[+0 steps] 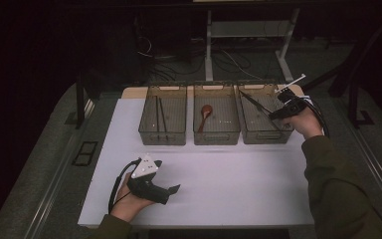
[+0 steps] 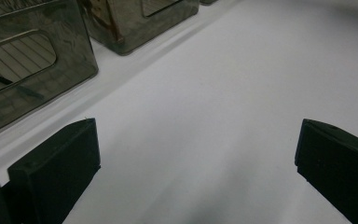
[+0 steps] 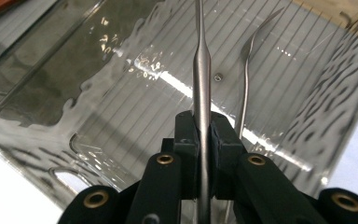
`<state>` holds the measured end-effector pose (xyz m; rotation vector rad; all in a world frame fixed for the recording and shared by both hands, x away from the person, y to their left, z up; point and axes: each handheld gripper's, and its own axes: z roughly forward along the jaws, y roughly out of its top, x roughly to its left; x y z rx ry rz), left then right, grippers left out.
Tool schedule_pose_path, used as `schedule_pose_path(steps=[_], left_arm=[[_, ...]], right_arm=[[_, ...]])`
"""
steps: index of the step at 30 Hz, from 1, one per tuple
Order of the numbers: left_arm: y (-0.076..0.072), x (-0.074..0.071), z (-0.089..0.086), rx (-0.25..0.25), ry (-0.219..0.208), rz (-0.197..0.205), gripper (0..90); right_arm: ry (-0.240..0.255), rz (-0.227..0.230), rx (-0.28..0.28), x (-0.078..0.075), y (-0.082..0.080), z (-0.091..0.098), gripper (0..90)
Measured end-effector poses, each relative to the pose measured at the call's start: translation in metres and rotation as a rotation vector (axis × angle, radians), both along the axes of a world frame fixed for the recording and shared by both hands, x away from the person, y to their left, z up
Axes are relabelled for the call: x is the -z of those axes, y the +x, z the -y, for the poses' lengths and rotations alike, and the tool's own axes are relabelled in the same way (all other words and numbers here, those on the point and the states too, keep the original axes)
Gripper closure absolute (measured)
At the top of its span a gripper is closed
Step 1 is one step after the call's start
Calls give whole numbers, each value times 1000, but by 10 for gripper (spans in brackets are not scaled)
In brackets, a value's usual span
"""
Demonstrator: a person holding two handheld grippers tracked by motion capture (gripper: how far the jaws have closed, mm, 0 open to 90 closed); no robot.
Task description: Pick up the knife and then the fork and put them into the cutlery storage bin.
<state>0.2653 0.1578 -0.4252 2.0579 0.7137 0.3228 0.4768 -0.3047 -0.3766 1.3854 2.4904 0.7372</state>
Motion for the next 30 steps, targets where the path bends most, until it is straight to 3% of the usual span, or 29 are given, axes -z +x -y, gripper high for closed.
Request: schedule_pose_path(steps=[9, 12, 22, 30], left_arm=[[0, 2, 2, 14, 8, -9, 0], [0, 2, 2, 13, 7, -10, 0], [1, 2, 0, 12, 12, -4, 0], [4, 3, 0, 10, 8, -9, 0]], right_arm=[[-56, -50, 12, 13, 2, -3, 820], [-45, -59, 21, 17, 1, -2, 800], [72, 60, 58, -2, -6, 9, 590], [159, 107, 47, -8, -13, 14, 450]])
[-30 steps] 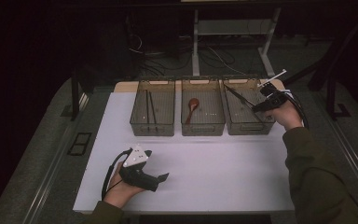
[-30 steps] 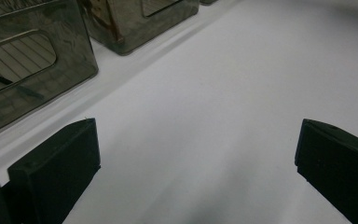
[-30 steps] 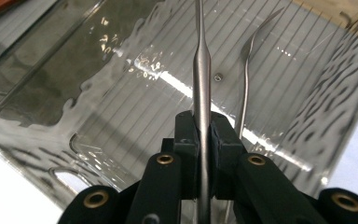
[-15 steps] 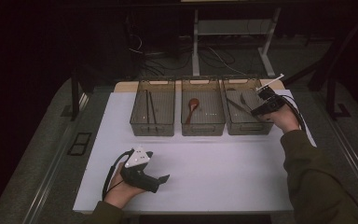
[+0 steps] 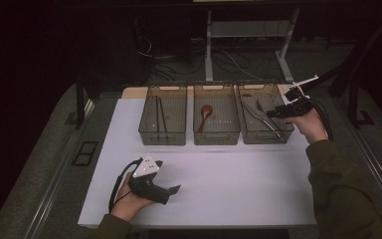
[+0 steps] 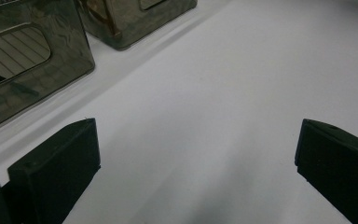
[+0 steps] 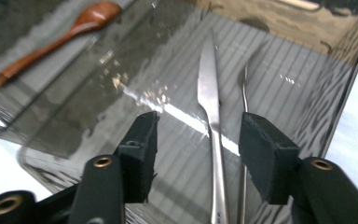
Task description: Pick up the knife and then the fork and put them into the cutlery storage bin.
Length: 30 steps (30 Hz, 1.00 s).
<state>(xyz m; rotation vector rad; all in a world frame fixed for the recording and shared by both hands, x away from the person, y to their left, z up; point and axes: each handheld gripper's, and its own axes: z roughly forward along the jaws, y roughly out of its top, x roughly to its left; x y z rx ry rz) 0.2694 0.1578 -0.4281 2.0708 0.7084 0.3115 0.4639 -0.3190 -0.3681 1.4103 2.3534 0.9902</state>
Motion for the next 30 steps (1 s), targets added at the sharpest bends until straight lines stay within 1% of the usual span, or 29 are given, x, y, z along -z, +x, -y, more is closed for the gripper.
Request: schedule_pose_path(steps=[1, 2, 4, 6, 8, 10, 12, 16, 18, 19, 22, 25, 30], left_arm=[[0, 0, 0, -1, 0, -2, 0], [1, 1, 0, 0, -3, -3, 0], [2, 1, 0, 1, -1, -5, 0], [3, 2, 1, 0, -3, -6, 0], [4, 3, 1, 2, 0, -3, 0], [5, 4, 0, -3, -6, -5, 0], [6, 5, 0, 0, -6, -7, 0], [8, 7, -1, 4, -10, -8, 0], [9, 7, -1, 3, -15, -4, 0], [10, 8, -1, -2, -21, -7, 0], [11, 8, -2, -2, -22, -7, 0], [11, 9, -1, -2, -25, -10, 0], [10, 9, -1, 3, -23, -13, 0]], right_arm=[[9, 12, -6, 0, -1, 1, 415], [5, 30, -2, -1, -3, 1, 389], [16, 49, -4, -2, -7, 2, 381], [44, 74, -14, -3, -11, 2, 355], [62, 97, -27, -5, -18, 2, 337], [81, 112, -34, -6, -24, 3, 323], [99, 137, -49, -7, -31, 4, 309], [150, 172, -84, -7, -45, 7, 278], [163, 186, -95, -6, -52, 7, 265], [168, 193, -98, -5, -56, 7, 259], [174, 208, -113, -3, -66, 5, 234], [179, 240, -134, -1, -76, 3, 212], [192, 262, -156, 1, -91, -2, 190]])
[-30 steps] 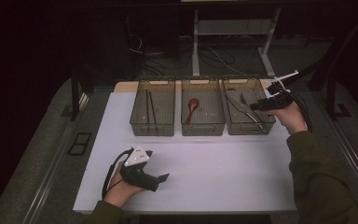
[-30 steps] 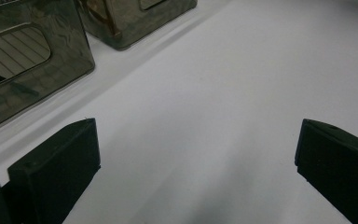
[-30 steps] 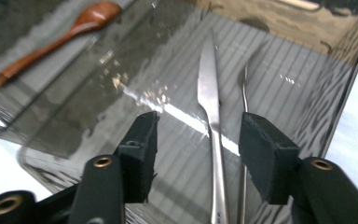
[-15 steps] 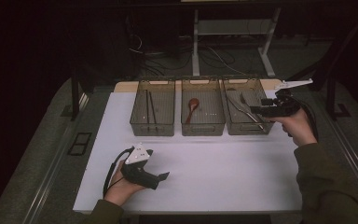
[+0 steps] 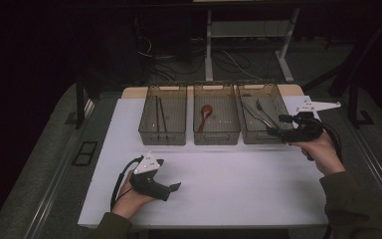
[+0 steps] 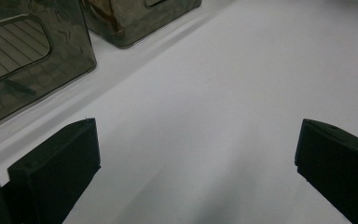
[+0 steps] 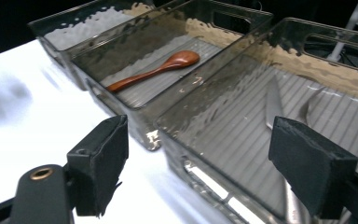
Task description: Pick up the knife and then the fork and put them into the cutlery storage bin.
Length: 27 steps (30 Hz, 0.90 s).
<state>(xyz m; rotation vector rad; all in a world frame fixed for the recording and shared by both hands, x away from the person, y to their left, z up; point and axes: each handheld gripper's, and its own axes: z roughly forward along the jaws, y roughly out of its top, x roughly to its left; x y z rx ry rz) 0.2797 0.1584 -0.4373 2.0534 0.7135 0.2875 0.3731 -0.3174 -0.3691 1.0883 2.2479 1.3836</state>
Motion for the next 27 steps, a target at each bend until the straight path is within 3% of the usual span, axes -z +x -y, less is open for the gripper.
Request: schedule_pose_path(steps=[3, 8, 13, 17, 27], left_arm=[[-1, 0, 0, 2, 0, -5, 0], [-2, 1, 1, 6, -4, -5, 0], [-3, 1, 1, 7, -8, -6, 0], [-4, 0, 1, 5, -12, -11, 0], [-5, -1, 1, 5, -13, -7, 0]], right_arm=[[11, 18, -22, 3, -9, -2, 191], [27, 9, -40, 10, -21, -6, 190], [3, 14, -55, 19, -33, -8, 190], [5, 0, -54, 27, -43, -6, 186], [-3, 25, -45, 42, -68, -6, 176]])
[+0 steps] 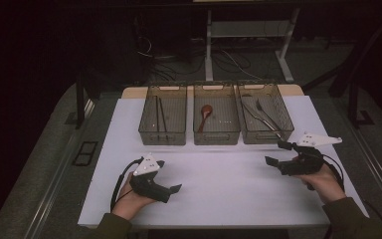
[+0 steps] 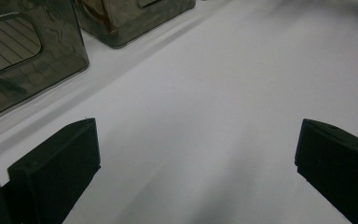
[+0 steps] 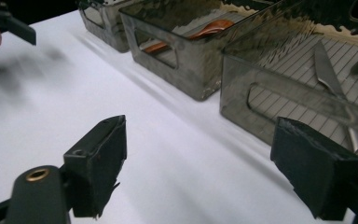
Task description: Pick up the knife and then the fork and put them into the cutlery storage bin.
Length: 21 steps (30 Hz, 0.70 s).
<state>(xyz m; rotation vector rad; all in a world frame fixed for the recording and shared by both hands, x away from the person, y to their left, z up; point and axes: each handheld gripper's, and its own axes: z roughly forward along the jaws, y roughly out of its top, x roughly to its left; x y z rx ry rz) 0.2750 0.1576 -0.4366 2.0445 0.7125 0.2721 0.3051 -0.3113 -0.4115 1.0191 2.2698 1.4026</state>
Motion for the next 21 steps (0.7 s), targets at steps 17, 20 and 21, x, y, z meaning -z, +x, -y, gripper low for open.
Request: schedule_pose_path(steps=[17, 20, 21], left_arm=[[-2, 0, 1, 8, -5, 3, 0], [-2, -1, 1, 8, -6, 3, 0], [-2, 0, 1, 8, -6, 3, 0]], right_arm=[[-3, -21, 17, 25, -27, -3, 136], [0, -28, 21, 27, -32, -3, 136], [1, -28, 21, 28, -34, -3, 136]])
